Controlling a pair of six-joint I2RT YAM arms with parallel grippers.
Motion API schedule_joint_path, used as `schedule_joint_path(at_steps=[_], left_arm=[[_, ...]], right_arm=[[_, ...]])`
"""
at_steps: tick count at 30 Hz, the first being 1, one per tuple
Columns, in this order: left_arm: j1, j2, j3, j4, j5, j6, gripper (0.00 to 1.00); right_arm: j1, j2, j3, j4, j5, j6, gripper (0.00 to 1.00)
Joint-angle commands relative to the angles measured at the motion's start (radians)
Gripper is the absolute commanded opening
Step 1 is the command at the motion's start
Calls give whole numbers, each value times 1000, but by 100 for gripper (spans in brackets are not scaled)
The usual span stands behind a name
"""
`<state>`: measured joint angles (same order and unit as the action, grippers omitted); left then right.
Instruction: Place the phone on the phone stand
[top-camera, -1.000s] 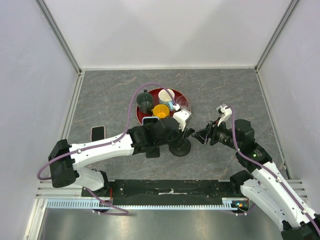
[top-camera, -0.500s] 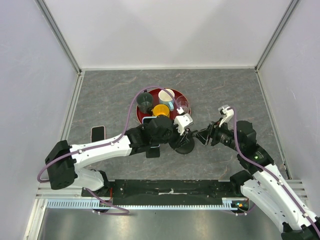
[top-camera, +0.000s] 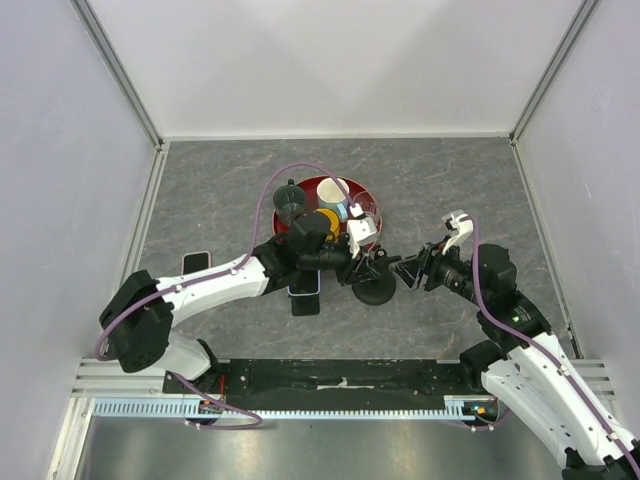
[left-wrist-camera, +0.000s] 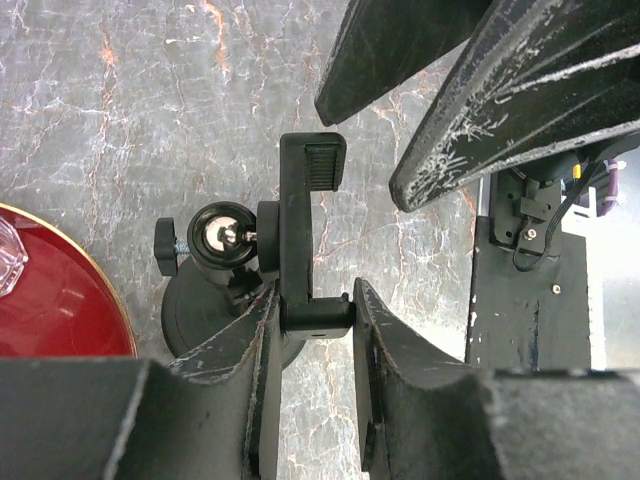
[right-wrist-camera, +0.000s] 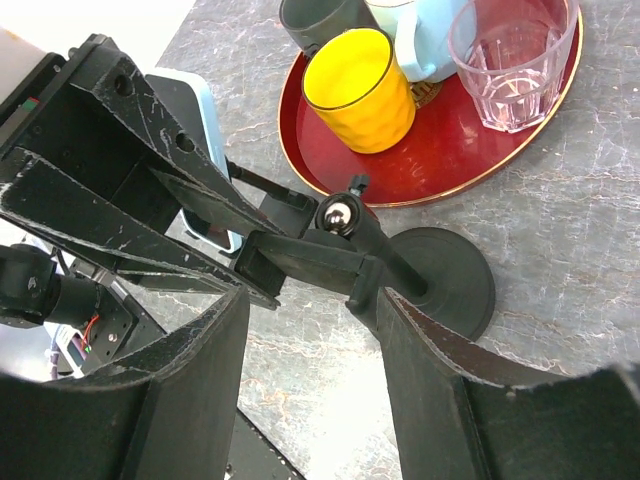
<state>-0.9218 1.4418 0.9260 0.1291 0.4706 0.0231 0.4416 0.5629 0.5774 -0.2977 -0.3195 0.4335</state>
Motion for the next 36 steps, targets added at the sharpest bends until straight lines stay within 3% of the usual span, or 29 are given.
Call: schedule_joint_path(at_steps=[1,3,7,9,12,13,14,16,18,23,25,29,32,36], left_arm=[[-3,54,29,-91,42,61,3],[0,54,49,-123,0,46,7],[9,10,83,-164,-15,-1,34],[9,-17,92,-174,-15,-14,41],[9,-67,129,-223,-20,-48,63],[11,-79,146,-261,-23,-57,79],[11,-113,151,-278,-30,-61,81],[9,-150,158,-331,-44,-83,95],[11,-224,157,-364,-65,-104,96],[35,-391,132,-533,-166,-189,96],[52,-478,117,-603,-239,-234,96],[115,-599,108,-816,-580,-365,100],[228,-650,106,-1000,-764,-445,100],[482,-687,76,-1031,-774,-442,100]], right_arm=[[3,0,6,17,11,-2,61],[3,0,4,17,13,-7,61],[3,-4,2,19,20,-7,63],[5,-9,6,19,26,-9,64],[3,-17,12,17,34,-7,66],[3,-20,15,16,39,-6,67],[3,-24,13,12,45,-7,68],[3,-34,18,3,80,2,70],[3,-44,24,-3,108,11,73],[3,-101,42,5,187,63,98],[2,-127,47,0,247,109,98],[5,-149,56,-6,292,122,98],[3,-123,52,-6,281,123,98],[3,-83,53,-3,238,125,98]])
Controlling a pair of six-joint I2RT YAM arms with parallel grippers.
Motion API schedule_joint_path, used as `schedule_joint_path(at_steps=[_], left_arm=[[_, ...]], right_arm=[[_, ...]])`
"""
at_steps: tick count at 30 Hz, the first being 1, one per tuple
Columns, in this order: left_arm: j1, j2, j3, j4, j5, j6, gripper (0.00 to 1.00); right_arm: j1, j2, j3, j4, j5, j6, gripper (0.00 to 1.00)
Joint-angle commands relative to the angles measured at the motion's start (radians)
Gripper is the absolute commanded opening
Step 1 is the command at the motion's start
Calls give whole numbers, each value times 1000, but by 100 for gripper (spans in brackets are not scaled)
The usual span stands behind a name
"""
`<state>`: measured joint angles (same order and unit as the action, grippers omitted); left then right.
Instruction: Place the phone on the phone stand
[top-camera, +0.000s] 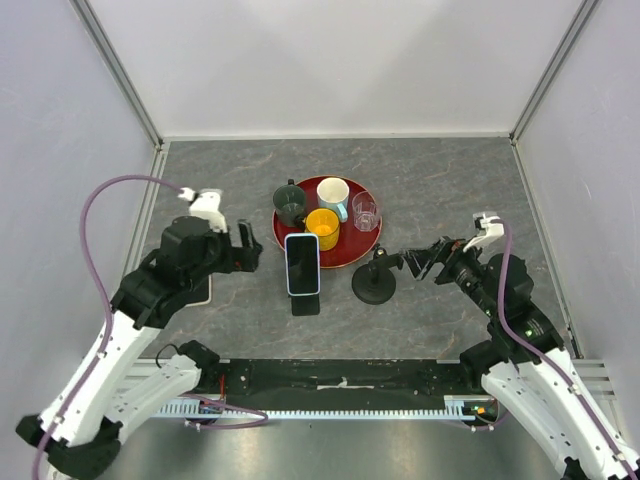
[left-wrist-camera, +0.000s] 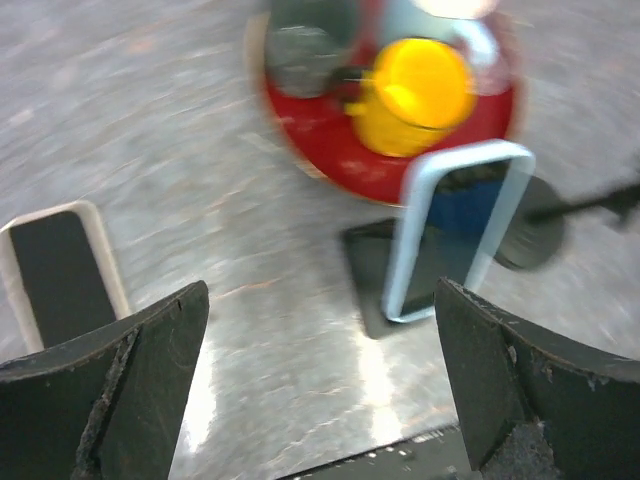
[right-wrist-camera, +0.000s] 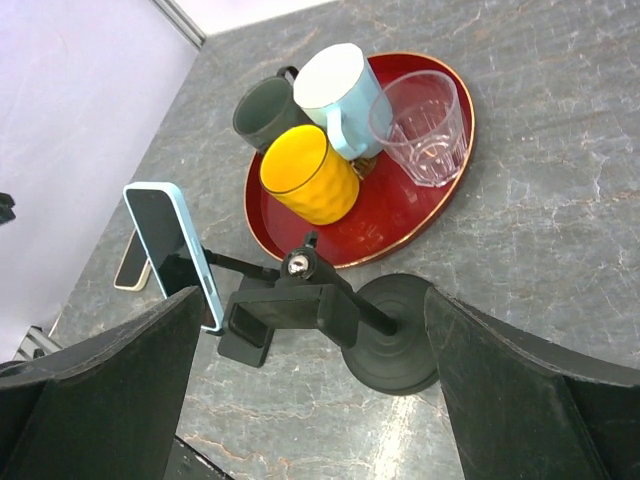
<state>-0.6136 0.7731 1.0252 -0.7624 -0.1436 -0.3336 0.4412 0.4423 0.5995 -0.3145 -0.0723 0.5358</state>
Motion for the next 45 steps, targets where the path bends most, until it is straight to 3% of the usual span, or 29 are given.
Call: schedule_joint_path(at_steps=[1,8,12,17,19,23,24,27,29,33,37,45], left_arm=[[211,-17,-28,-129,-153,-82,100],[494,127,-73,4,-97,-105,100],[659,233,-92,55,-88,-188,100],[788,342,-111,139,-94,-260,100],[842,400,-111,156,-111,-278,100],[980,520,-76,186,-94,-259,100],[1005,540,-73,195,-67,-257,100],[1077,638,-89,279,88,-237,100],[1126,699,-126,327,189,-243,100],[1161,733,-206,469,393,-249,97],[1160,765,-218,450,406,-254,97],[1109,746,-300,436,456,-329,96]], right_arm=[[5,47,34,14,-21,23,98],[2,136,83,152,66,32,98],[1,310,256,250,120,-31,98],[1,579,521,259,86,-156,98],[-5,640,554,261,75,-195,98],[-50,636,398,380,-91,-228,98],[-100,625,358,452,-207,-174,98],[-191,616,209,627,-416,-67,98],[-219,610,142,710,-471,-10,98],[-243,561,144,634,-459,-97,98],[-245,523,143,568,-391,-175,98],[-249,516,138,563,-389,-178,98]])
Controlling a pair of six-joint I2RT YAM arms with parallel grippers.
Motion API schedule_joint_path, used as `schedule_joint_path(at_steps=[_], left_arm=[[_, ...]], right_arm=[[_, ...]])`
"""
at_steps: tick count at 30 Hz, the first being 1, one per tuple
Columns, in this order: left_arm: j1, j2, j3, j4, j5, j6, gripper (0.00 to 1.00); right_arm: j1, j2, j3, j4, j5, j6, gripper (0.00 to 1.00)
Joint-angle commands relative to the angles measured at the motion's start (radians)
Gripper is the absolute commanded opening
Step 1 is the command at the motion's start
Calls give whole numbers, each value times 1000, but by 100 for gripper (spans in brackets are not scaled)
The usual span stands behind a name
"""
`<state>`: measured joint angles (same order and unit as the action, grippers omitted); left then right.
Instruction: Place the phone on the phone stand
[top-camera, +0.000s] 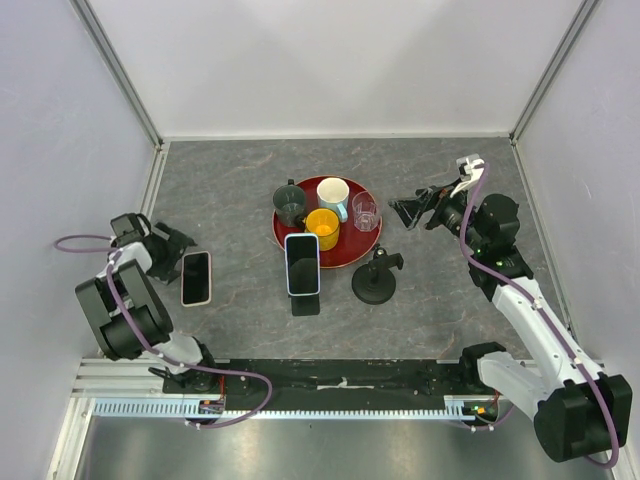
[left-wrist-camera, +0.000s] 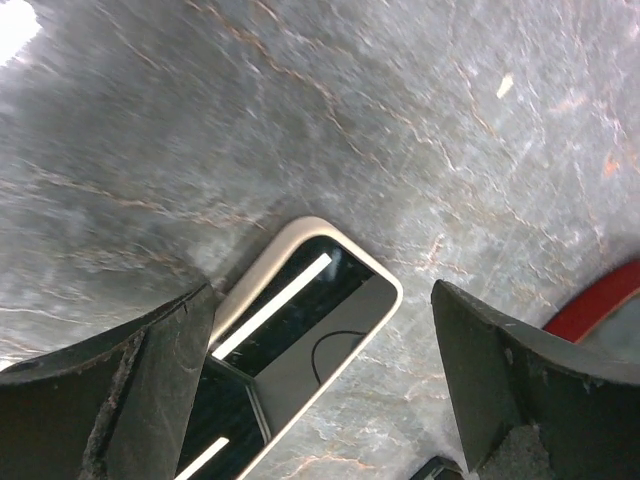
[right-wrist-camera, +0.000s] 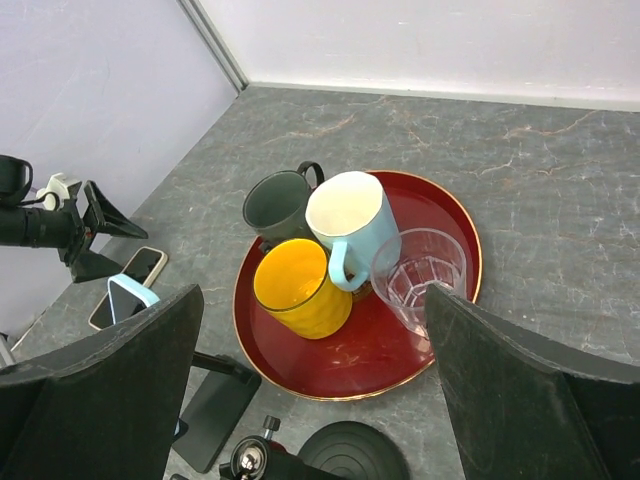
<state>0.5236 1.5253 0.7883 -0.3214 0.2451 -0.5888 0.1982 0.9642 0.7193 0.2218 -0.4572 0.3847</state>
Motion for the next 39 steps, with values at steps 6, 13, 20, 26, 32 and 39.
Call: schedule_joint_path(at_steps=[6,13,20,26,32,39], left_arm=[[-131,-76,-124,-10,62,-86,96],[-211,-221,-110,-125,-41,-71,97],[-208,-291,-49,-252,-250,-60,100],[-206,-280,-126,-245,-144,-146,100],[-208,-362,-214,-223,-115,-220,100],[-209,-442,-291,-234,-3,-282,100]], right_arm=[[-8,5,11,42,-1,-21,98],[-9,24,9,47,-1,-21,98],[-11,22,3,57,-6,-17,98],[-11,10,3,50,-5,-26,98],[-11,8,0,51,2,-27,98],[-11,10,-3,54,0,-24,98]])
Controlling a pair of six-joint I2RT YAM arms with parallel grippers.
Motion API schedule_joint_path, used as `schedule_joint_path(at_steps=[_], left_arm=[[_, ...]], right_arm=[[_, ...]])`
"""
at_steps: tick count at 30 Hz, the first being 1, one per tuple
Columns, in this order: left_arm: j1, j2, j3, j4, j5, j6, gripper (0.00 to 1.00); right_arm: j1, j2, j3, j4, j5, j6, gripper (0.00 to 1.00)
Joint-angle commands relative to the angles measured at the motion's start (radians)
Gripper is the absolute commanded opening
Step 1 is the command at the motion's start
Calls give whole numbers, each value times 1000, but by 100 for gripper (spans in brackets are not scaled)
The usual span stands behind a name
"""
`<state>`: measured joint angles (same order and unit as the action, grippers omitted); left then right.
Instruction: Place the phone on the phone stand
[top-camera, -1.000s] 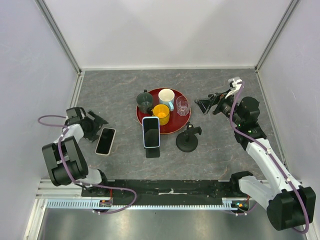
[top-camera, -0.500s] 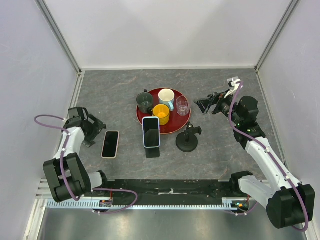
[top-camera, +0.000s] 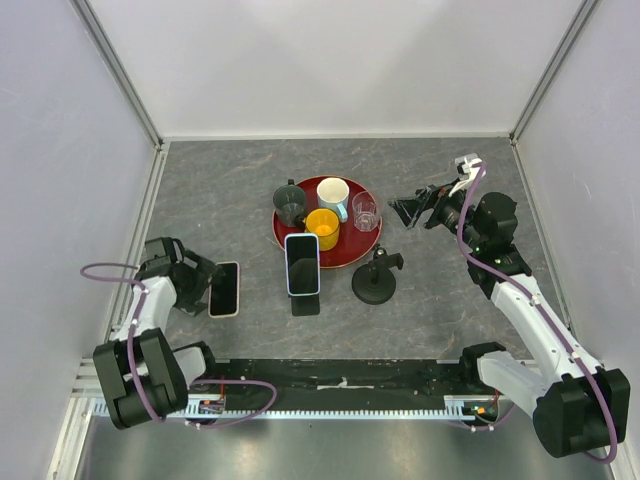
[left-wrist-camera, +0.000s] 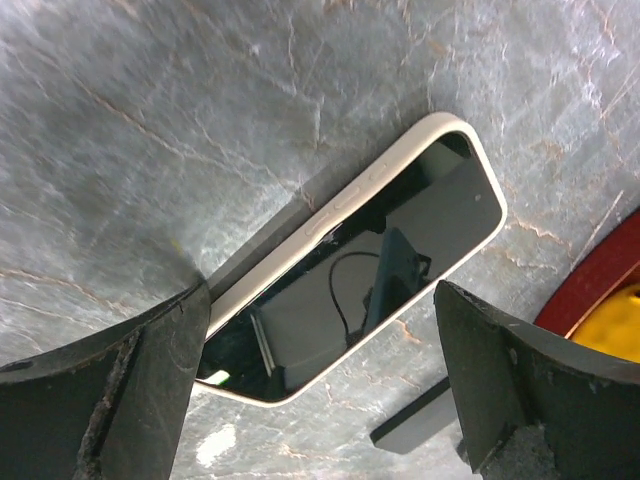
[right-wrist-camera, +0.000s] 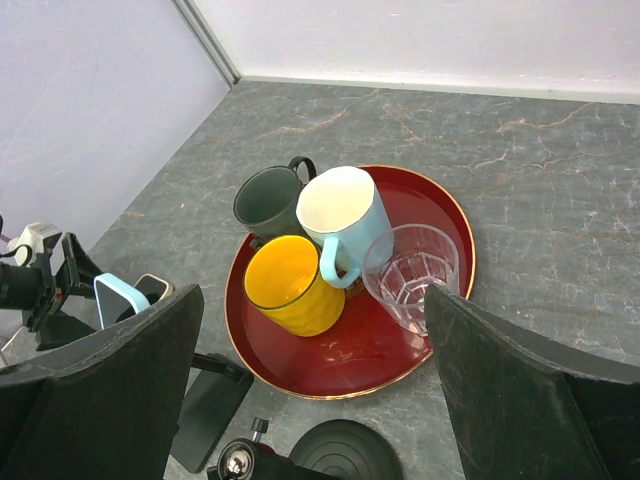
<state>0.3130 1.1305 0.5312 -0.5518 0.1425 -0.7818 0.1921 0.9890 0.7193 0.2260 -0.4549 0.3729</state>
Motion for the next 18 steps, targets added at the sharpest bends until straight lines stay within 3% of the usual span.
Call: schedule_joint_path(at_steps=[1,7,11,15,18], left_arm=[[-3,-60,-39,-5,111,-94,100],[-138,-118,-31,-26,57,-106,100],[-189,-84,-5,-39,-24,-122,100],[-290,-28,53,-36,-87,-47,100],[-304,30,90,-37,-97,4,100]], right_arm=[[-6,-15,-4,55,-2,-11,98],[-6,-1,-9,70,-7,1,98],[-5,10,-11,75,-11,14,98],[-6,25,-14,93,-19,23,98],[-6,27,-14,90,-18,20,98]])
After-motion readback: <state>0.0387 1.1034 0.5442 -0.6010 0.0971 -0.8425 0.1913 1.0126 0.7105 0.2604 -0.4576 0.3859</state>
